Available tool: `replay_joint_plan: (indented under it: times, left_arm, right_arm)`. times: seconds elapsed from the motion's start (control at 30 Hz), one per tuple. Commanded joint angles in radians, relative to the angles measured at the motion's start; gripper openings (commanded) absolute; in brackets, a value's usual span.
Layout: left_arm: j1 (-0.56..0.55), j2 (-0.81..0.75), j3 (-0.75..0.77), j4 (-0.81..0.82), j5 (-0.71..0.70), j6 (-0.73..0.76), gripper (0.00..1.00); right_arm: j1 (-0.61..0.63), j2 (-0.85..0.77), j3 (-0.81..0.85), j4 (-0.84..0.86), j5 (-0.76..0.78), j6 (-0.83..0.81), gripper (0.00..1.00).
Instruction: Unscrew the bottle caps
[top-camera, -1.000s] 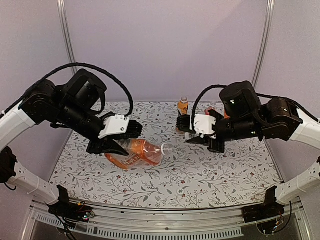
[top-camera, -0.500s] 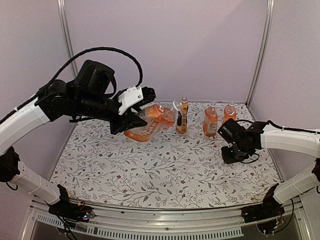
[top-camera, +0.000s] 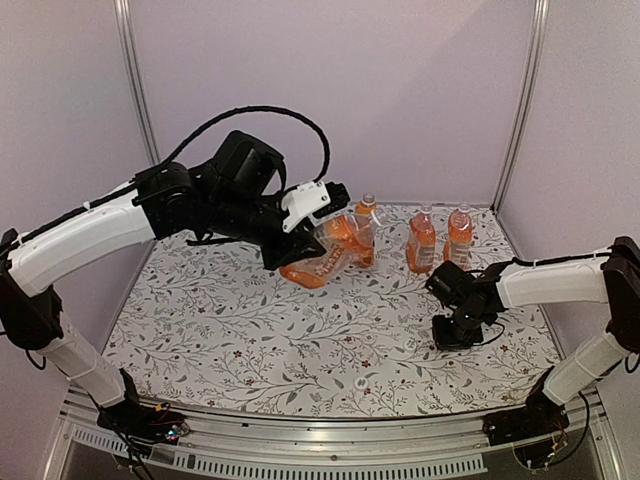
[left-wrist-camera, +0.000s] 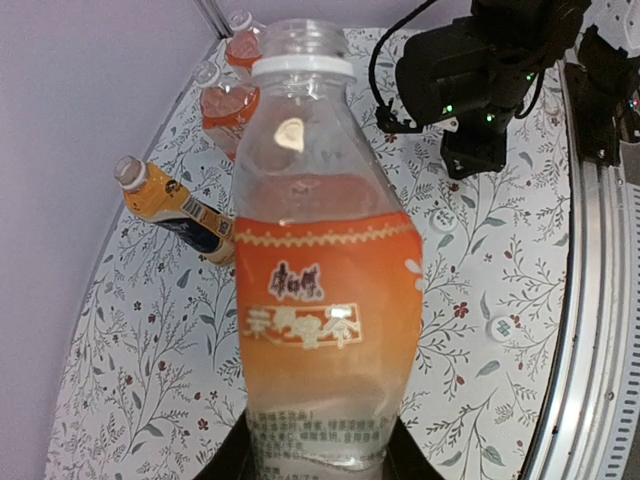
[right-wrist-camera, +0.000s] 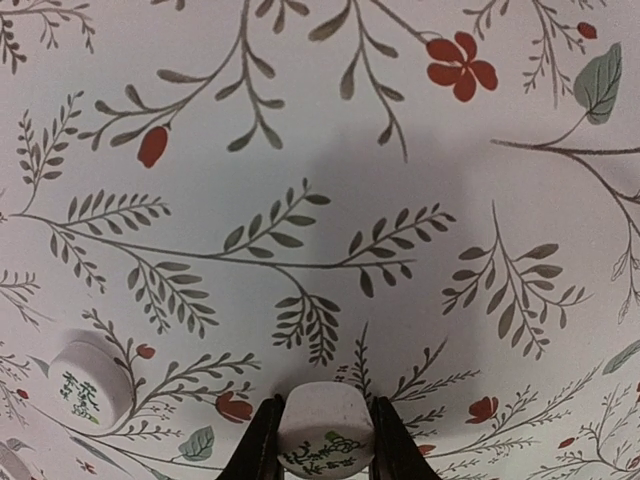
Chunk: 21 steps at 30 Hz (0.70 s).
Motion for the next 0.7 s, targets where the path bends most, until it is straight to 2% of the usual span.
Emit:
replay_joint_plan:
  times: [0.0,0.07,0.2,0.27,0.53,0.67]
  left_arm:
    - [-0.002,0.007,0.031,0.029,-0.007,-0.016,0.08]
    - [-0.001,0.005,0.026,0.029,-0.006,-0.016,0.08]
    - [0.0,0.002,0.022,0.031,-0.006,-0.012,0.08]
    - [0.0,-0.001,0.021,0.032,-0.006,-0.01,0.08]
    - [-0.001,-0.021,-0.007,0.032,0.011,-0.01,0.08]
    - [0.0,-0.029,-0.011,0.022,0.048,-0.007,0.08]
  right_arm:
    - [-0.006,0.07,0.01,0.021,-0.068,0.007,0.05]
    - [-0.006,0.079,0.013,0.004,-0.059,0.008,0.1]
    - [-0.006,0.081,0.031,-0.04,-0.036,0.008,0.49]
    - [-0.006,0.072,0.044,-0.064,-0.024,0.003,0.62]
    - [-0.005,-0.042,0.089,-0.121,-0.028,-0.039,0.74]
    - [0.02,-0.221,0.119,-0.101,-0.027,-0.165,0.77]
